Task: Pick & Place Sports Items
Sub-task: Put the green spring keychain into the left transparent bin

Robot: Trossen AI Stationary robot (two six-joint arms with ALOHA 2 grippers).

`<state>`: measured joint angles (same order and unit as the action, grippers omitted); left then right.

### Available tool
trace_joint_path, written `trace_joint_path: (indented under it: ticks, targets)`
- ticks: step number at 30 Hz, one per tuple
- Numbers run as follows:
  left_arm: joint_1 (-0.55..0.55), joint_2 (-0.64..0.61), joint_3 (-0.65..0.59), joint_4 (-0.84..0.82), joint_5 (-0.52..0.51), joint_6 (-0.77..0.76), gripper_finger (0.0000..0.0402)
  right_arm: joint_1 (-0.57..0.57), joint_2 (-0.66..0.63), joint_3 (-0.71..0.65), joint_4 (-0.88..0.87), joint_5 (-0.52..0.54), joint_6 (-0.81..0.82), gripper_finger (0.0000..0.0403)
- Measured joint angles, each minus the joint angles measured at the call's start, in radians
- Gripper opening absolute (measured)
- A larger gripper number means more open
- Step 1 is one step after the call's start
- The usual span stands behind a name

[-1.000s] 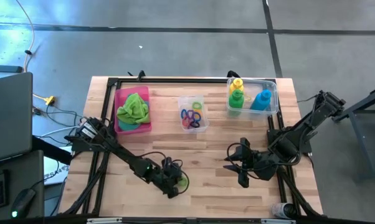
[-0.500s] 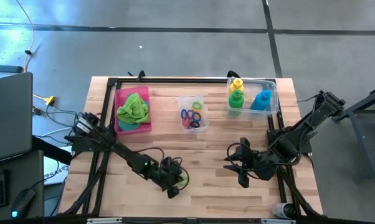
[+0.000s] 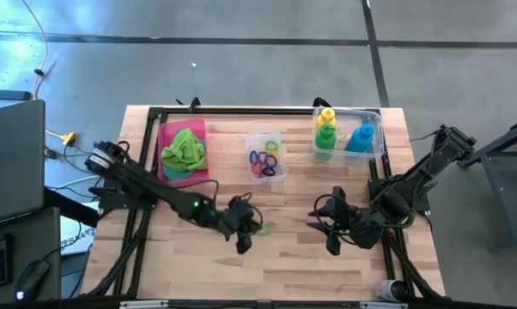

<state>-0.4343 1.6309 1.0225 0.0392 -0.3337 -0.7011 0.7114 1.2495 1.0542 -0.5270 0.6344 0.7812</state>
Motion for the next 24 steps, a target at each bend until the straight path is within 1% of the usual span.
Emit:
trace_joint_path:
  ticks: [6, 9, 15, 21, 24]
  targets:
    - [0.091, -0.036, 0.000, 0.001, 0.002, 0.097, 0.0014, -0.001, 0.000, 0.000, 0.000, 0.099, 0.000, 0.0128]
    - [0.149, -0.039, 0.000, 0.000, 0.039, 0.129, 0.0014, -0.010, 0.000, 0.000, 0.000, 0.137, 0.000, 0.0128]
    - [0.264, -0.039, 0.000, 0.003, 0.138, 0.218, 0.0014, -0.058, 0.000, 0.000, 0.001, 0.140, -0.032, 0.0128]
    - [0.374, -0.039, 0.000, 0.019, 0.245, 0.307, 0.0014, -0.137, 0.000, 0.000, 0.030, 0.092, -0.105, 0.0128]
    - [0.425, -0.039, 0.001, 0.023, 0.281, 0.345, 0.0014, -0.174, 0.000, 0.000, 0.037, 0.089, -0.129, 0.0128]
